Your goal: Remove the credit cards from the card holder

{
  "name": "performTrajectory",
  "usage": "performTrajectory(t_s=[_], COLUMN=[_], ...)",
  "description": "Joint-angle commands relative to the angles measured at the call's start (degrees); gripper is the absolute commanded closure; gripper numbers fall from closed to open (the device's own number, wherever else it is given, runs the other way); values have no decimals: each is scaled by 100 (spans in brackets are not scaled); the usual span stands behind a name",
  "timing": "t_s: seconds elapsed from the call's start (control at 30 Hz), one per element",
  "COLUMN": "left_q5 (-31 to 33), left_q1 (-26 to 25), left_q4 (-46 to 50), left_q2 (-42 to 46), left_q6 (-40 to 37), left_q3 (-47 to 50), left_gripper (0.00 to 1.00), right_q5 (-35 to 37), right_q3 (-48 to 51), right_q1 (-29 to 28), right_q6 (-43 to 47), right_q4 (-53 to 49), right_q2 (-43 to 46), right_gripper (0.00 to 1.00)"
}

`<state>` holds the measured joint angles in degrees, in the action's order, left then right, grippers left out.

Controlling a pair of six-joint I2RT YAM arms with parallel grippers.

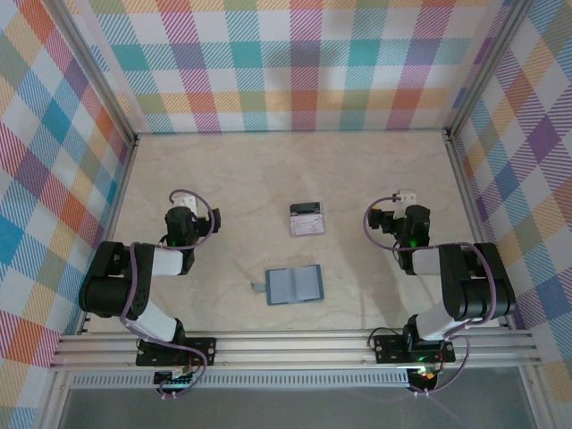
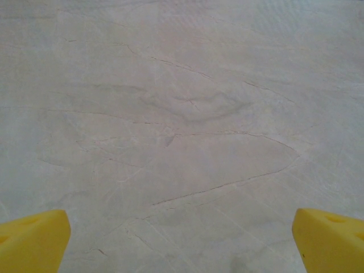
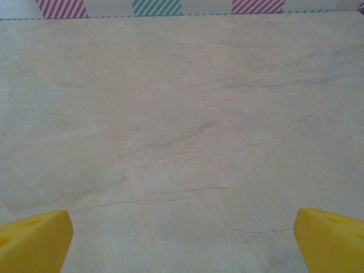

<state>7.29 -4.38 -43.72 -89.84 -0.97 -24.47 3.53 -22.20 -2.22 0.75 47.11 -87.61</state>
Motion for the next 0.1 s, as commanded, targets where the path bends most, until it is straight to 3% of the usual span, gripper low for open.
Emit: performTrajectory(t_s=[0.0, 0.07], left_q5=[-77, -77], left_q1=[6, 1], left_q4=[-225, -224], left_q2=[32, 35], left_q6=[-71, -76], left_q3=[39, 39], left_gripper=[0, 0], right_q5=[-223, -226], right_q3=[-136, -20], right_q1=[74, 91], right_q6=[-106, -94], right_q4=[64, 224], right_q2=[-50, 19], right_gripper=[0, 0])
